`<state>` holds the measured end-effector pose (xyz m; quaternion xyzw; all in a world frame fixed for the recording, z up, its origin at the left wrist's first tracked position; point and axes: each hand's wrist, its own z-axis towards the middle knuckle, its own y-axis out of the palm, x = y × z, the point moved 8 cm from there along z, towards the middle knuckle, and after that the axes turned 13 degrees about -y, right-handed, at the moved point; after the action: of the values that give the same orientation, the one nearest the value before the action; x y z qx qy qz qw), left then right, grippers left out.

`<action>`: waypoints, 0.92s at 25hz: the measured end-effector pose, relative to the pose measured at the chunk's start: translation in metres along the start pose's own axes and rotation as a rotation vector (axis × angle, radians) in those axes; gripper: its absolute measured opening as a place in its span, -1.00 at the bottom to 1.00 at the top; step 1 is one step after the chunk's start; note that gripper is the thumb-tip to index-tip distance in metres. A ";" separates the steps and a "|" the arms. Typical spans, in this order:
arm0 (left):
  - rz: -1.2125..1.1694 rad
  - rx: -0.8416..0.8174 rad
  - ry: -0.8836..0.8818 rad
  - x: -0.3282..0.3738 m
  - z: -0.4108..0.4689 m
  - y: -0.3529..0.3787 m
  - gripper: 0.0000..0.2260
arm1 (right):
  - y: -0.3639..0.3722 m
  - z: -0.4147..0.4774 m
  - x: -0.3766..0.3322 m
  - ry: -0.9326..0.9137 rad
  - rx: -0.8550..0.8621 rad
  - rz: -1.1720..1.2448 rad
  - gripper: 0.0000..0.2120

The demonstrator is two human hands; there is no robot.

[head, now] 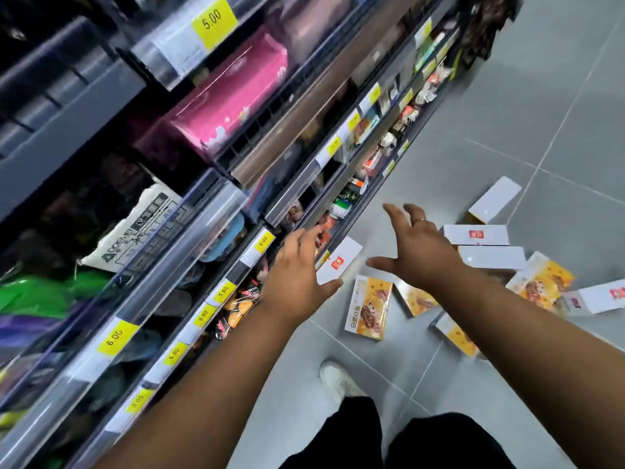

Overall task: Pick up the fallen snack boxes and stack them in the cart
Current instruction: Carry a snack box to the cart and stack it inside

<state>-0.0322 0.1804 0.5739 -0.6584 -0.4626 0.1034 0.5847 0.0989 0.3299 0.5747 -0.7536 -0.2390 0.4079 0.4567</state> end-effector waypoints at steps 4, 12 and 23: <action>-0.057 -0.018 -0.071 -0.028 0.047 0.049 -0.18 | 0.062 0.064 0.034 0.025 -0.031 0.081 -0.05; -0.183 0.031 -0.259 -0.091 0.119 0.202 -0.25 | 0.237 0.145 0.109 -0.001 -0.111 0.118 -0.10; -0.191 0.003 -0.423 -0.213 0.206 0.408 -0.26 | 0.444 0.267 0.200 -0.064 -0.130 0.062 -0.03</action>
<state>-0.0901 0.2090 0.0739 -0.5744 -0.6349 0.1839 0.4829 -0.0183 0.4001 0.0368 -0.7754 -0.2560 0.4294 0.3858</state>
